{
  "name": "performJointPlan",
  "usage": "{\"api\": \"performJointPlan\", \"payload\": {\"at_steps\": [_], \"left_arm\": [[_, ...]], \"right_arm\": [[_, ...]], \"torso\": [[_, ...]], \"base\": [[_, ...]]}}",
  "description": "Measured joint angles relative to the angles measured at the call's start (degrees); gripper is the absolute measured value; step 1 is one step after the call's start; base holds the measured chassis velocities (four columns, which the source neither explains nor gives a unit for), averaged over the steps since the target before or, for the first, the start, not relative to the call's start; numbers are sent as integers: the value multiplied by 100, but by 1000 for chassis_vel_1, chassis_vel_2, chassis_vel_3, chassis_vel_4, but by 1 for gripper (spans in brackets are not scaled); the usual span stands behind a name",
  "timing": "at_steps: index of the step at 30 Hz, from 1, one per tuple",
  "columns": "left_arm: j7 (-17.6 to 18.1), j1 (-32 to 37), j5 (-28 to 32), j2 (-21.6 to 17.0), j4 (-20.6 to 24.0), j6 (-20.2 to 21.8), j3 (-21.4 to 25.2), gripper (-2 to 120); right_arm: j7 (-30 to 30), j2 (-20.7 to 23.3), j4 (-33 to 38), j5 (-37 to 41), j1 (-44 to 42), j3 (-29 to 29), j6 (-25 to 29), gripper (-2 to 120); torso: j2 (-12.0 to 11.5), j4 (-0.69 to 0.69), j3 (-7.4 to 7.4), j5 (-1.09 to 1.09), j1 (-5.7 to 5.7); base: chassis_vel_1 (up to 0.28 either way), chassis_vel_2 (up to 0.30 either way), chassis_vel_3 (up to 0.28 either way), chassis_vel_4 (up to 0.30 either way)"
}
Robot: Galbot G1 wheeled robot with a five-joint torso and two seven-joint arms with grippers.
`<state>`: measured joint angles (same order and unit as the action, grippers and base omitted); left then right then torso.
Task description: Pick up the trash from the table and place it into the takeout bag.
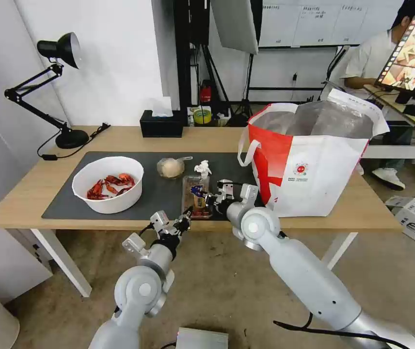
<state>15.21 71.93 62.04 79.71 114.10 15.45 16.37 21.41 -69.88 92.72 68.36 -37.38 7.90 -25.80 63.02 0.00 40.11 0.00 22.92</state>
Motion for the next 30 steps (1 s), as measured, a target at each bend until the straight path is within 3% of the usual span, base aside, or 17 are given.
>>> {"api": "performJointPlan", "payload": {"at_steps": [25,30], "left_arm": [[-128,174,-60,-105,194,-86,223,0],[-260,336,-161,-242,335,-117,438,17]], "right_arm": [[-9,30,302,-67,90,-244,153,0],[-7,18,396,-62,108,-296,155,0]], "torso": [[0,0,0,0,0],[0,0,0,0,0]], "base": [[0,0,0,0],[0,0,0,0]]}}
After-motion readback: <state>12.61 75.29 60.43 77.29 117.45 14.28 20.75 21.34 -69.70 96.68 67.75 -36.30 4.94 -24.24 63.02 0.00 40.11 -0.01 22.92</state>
